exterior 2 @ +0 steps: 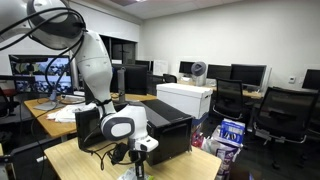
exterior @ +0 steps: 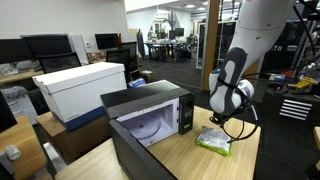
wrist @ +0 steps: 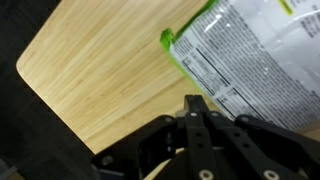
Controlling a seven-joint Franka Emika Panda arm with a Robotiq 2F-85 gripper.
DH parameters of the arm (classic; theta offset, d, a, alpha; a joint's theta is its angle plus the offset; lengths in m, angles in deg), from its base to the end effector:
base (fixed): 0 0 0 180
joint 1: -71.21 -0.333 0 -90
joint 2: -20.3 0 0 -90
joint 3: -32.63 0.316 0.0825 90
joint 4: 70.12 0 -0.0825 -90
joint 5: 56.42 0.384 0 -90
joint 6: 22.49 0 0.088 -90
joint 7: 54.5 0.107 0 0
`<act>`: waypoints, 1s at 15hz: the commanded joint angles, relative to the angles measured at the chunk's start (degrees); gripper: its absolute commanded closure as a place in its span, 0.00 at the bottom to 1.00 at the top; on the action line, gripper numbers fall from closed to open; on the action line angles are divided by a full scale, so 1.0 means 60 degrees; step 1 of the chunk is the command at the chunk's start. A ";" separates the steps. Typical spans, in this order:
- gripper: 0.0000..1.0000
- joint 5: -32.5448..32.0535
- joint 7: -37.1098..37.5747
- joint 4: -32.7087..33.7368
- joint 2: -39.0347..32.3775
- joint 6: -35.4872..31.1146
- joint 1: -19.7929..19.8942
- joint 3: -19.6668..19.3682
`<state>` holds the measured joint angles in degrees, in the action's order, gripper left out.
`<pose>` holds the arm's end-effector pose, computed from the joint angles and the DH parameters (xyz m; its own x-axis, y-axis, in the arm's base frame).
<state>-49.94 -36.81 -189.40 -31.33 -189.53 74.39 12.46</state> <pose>0.4846 -0.2393 0.0161 0.7659 -0.6393 0.0691 -0.6349 -0.7349 0.2384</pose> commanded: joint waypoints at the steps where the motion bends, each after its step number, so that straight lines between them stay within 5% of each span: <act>1: 0.99 -0.0031 -0.0062 -0.0453 0.0797 -0.0541 -0.0610 0.0209; 5: 0.99 -0.0193 -0.0778 -0.0211 0.1053 -0.1312 -0.0895 0.1678; 10: 0.98 -0.0305 -0.2550 0.0247 0.0496 -0.0403 0.0599 0.3829; 15: 0.99 -0.0253 -0.2956 0.0489 0.0002 0.0546 0.0791 0.3510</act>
<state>-50.50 -52.58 -187.39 -30.20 -188.93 77.85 34.44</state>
